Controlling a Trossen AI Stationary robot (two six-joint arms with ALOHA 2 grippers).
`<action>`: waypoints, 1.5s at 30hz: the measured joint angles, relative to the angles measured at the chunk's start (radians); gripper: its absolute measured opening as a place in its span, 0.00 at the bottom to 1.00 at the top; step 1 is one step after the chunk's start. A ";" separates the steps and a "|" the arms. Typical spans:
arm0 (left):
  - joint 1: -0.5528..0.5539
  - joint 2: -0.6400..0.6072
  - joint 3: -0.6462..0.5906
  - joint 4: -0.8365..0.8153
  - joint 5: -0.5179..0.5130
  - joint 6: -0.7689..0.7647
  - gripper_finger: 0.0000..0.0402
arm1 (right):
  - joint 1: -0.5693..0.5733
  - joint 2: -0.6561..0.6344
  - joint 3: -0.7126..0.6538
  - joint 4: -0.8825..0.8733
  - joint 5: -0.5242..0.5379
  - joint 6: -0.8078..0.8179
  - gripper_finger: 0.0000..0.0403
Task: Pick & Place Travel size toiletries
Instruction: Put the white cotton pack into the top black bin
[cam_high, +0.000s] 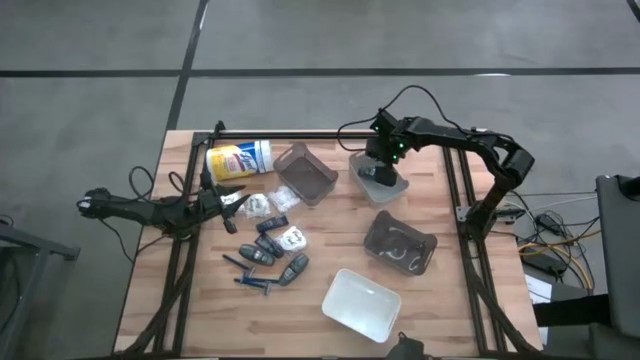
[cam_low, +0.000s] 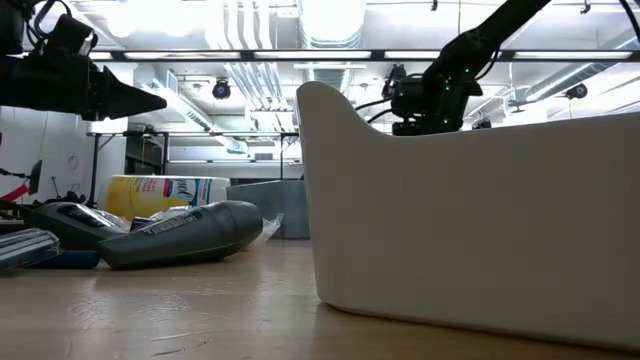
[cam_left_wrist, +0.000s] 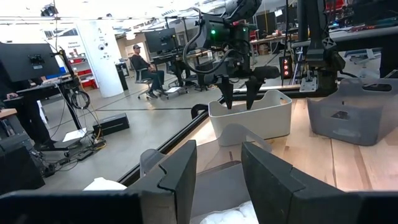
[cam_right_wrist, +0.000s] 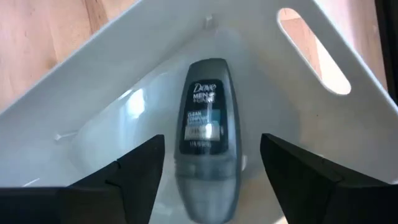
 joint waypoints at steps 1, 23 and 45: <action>0.000 0.000 0.000 0.000 0.000 0.000 0.33 | 0.000 -0.001 0.000 0.001 0.000 0.000 0.68; 0.000 0.000 0.000 0.000 0.000 -0.004 0.33 | 0.001 -0.007 0.044 -0.004 0.000 0.095 0.83; 0.000 0.000 0.000 0.000 0.000 -0.004 0.33 | 0.221 -0.010 0.205 0.005 -0.003 -0.009 0.66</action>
